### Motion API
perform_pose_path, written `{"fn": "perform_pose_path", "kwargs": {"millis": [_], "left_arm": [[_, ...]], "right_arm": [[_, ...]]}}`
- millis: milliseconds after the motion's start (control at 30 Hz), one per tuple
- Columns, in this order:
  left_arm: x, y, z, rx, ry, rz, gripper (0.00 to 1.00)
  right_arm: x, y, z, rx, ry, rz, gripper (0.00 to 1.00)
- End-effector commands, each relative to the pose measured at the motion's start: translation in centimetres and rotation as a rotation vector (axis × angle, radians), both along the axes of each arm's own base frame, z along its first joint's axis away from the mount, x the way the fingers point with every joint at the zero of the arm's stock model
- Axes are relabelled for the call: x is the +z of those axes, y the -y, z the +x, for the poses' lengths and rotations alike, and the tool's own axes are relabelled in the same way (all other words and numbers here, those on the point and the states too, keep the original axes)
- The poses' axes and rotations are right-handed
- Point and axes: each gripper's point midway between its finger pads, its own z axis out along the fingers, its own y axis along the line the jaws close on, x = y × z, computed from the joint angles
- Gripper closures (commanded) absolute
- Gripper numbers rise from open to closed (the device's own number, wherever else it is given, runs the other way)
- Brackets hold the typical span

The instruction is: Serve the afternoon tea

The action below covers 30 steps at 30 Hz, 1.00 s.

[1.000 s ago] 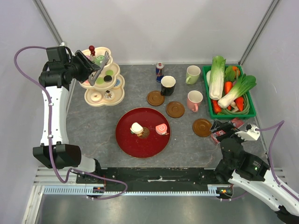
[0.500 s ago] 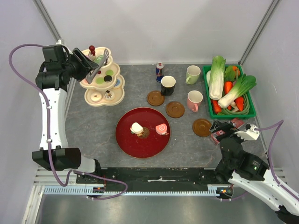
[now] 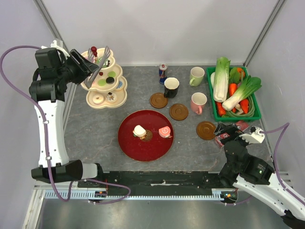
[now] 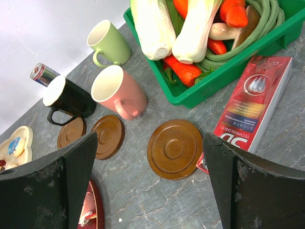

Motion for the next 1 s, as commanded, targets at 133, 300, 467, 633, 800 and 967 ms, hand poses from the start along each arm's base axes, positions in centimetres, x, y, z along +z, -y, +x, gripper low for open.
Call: {"fn": "perform_pose_path", "kwargs": {"millis": [133,300,467,633,800,967], "left_arm": [[4.8,2.9,-4.4,-0.135,0.201,-0.047,0.40],[3.3,8.0,-4.8,-0.260,0.181,-0.072,0.41],[-0.5,14.0,-5.8,-0.382,0.101,-0.055,0.41],[-6.3,17.1,-8.8,-0.461,-0.028,-0.064,0.43],[-12.2,15.4,-12.2,-0.418,-0.162,-0.029,0.43],[-17.7,11.6,-16.2,-0.317,-0.334,0.057,0.43]], "right_arm": [[0.4,0.3,0.1,-0.026,0.012,0.007,0.02],[0.3,0.3,0.1,-0.025,0.009,0.003,0.02],[0.3,0.3,0.1,-0.025,0.012,0.007,0.02],[0.3,0.2,0.1,-0.019,0.007,0.005,0.02],[0.2,-0.1,0.1,-0.010,0.005,0.005,0.02],[0.1,-0.2,0.2,-0.002,0.004,0.004,0.02]]}}
